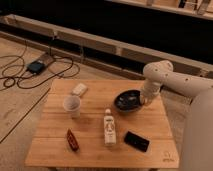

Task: Drag the ceramic bowl in a circle

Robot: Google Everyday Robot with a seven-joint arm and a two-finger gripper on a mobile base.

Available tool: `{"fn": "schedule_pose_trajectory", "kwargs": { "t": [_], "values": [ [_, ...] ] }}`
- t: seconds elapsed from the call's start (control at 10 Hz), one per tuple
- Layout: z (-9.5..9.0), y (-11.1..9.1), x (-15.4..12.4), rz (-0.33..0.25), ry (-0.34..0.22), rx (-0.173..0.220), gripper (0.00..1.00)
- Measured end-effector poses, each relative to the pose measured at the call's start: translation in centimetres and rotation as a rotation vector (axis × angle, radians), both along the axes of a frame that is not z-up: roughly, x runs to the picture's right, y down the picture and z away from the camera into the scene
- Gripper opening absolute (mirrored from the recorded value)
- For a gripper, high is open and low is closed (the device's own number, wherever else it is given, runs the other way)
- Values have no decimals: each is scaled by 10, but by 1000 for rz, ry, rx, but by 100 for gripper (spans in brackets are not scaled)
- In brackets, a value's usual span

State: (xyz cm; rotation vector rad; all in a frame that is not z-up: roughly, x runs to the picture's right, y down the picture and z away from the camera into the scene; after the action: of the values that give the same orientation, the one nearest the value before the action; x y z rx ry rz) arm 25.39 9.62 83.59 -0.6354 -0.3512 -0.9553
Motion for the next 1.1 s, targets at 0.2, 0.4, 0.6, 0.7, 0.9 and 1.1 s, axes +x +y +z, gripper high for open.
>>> {"fn": "schedule_pose_trajectory", "kwargs": {
  "t": [0.2, 0.4, 0.6, 0.7, 0.9, 1.1],
  "values": [
    [9, -4, 34, 24, 97, 0, 0],
    [24, -14, 47, 24, 148, 7, 0],
    [43, -30, 53, 10, 183, 20, 0],
    [53, -40, 50, 5, 188, 32, 0],
    [69, -61, 34, -10, 173, 59, 0],
    [79, -76, 8, -17, 122, 89, 0]
  ]
}}
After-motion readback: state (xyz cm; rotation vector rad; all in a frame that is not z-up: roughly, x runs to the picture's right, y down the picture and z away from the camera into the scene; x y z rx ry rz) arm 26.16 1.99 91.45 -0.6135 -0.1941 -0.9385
